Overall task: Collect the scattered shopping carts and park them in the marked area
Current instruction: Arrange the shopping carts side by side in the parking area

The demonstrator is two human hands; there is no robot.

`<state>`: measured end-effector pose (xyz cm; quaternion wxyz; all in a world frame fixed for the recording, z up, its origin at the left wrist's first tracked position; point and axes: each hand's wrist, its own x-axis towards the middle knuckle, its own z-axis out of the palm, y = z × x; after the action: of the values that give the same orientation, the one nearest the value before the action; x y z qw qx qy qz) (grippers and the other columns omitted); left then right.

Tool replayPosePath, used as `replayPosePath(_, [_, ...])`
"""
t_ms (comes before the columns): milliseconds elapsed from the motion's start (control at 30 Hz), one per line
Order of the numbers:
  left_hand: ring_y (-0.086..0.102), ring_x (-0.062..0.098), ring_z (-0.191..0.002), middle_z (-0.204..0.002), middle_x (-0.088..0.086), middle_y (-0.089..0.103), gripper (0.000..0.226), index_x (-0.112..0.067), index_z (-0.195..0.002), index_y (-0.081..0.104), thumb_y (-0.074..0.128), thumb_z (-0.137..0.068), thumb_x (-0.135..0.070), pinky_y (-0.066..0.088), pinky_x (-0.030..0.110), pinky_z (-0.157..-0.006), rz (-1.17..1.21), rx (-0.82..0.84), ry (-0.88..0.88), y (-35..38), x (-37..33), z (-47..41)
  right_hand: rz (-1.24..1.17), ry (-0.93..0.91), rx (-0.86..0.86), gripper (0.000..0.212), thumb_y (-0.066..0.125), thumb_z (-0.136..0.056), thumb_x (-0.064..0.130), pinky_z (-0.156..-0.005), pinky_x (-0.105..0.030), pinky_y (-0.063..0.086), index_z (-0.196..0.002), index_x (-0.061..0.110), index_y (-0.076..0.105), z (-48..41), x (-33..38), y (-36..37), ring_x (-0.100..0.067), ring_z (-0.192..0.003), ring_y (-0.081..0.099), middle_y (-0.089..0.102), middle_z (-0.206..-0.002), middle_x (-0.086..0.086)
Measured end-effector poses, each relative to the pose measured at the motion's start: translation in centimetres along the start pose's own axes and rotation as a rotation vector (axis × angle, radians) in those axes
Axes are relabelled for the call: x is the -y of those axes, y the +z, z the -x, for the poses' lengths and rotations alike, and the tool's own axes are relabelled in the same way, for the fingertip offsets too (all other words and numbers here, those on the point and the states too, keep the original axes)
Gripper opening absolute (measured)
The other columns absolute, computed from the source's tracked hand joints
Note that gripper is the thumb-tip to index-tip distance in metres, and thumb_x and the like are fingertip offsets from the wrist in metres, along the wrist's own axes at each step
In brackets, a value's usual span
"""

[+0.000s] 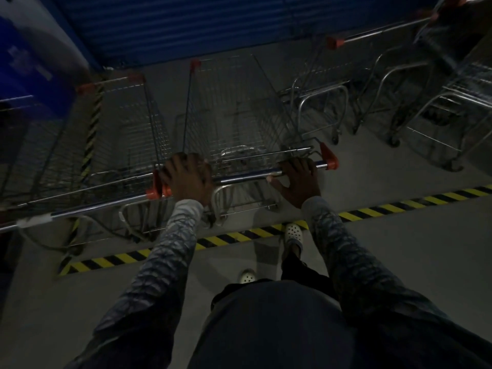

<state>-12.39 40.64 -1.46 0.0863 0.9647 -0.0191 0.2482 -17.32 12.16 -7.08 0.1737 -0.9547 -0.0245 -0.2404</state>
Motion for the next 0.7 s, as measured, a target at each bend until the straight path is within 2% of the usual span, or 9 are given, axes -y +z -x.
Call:
replayPosePath(100, [0.042, 0.038, -0.106, -0.116, 0.025, 0.053, 0.037, -0.010, -0.111, 0.055, 0.047, -0.089, -0.038, 0.026, 0.052, -0.093, -0.025, 0.029, 0.022, 0.1, -0.5, 0.5, -0.069, 0.077, -0.061, 0.051, 0.060, -0.087, 0.064, -0.116, -0.050, 0.020, -0.121, 0.027, 0.064, 0.6, -0.4, -0.7, -0.026, -0.130, 0.048, 0.059, -0.125, 0.000])
replayPosePath(200, [0.047, 0.040, -0.108, -0.116, 0.024, 0.055, 0.038, -0.010, -0.113, 0.056, 0.051, -0.089, -0.039, 0.029, 0.054, -0.095, -0.002, 0.079, 0.083, 0.3, -2.8, 1.2, -0.064, 0.058, -0.161, 0.051, 0.066, -0.087, 0.057, -0.115, -0.055, 0.023, -0.121, 0.019, 0.066, 1.2, -2.4, -2.5, -0.027, -0.141, 0.038, 0.059, -0.132, -0.004])
replayPosePath(267, [0.048, 0.037, -0.106, -0.113, 0.020, 0.055, 0.038, -0.011, -0.110, 0.060, 0.048, -0.090, -0.042, 0.032, 0.050, -0.092, 0.029, 0.136, 0.125, 0.9, -4.9, 1.1, -0.061, 0.108, -0.168, 0.052, 0.065, -0.088, 0.056, -0.113, -0.053, 0.026, -0.123, 0.017, 0.065, 1.4, -4.2, -3.9, -0.029, -0.143, 0.036, 0.057, -0.138, -0.005])
replayPosePath(367, [0.049, 0.035, -0.104, -0.111, 0.018, 0.056, 0.041, -0.012, -0.108, 0.062, 0.044, -0.093, -0.045, 0.033, 0.047, -0.088, 0.061, 0.172, 0.190, 1.8, -8.1, 0.4, -0.062, 0.295, -0.117, 0.062, 0.062, -0.086, 0.060, -0.111, -0.050, 0.029, -0.135, 0.023, 0.058, 1.7, -6.2, -5.3, -0.030, -0.143, 0.034, 0.055, -0.140, -0.001])
replayPosePath(500, [0.048, 0.034, -0.103, -0.109, 0.017, 0.057, 0.040, -0.012, -0.104, 0.062, 0.046, -0.091, -0.046, 0.032, 0.046, -0.088, 0.139, 0.168, 0.260, 3.1, -13.1, -1.1, -0.104, 0.397, -0.136, 0.058, 0.057, -0.088, 0.063, -0.113, -0.046, 0.029, -0.124, 0.018, 0.063, 2.0, -9.1, -5.7, -0.030, -0.142, 0.037, 0.052, -0.144, -0.006])
replayPosePath(700, [0.045, 0.030, -0.103, -0.104, 0.012, 0.056, 0.036, -0.016, -0.102, 0.062, 0.047, -0.090, -0.046, 0.033, 0.044, -0.086, 0.249, 0.207, 0.294, 5.4, -23.3, -3.7, -0.214, 0.519, -0.052, 0.061, 0.051, -0.086, 0.072, -0.116, -0.048, 0.026, -0.130, 0.029, 0.058, 0.8, -14.7, -6.9, -0.026, -0.146, 0.030, 0.044, -0.152, 0.000])
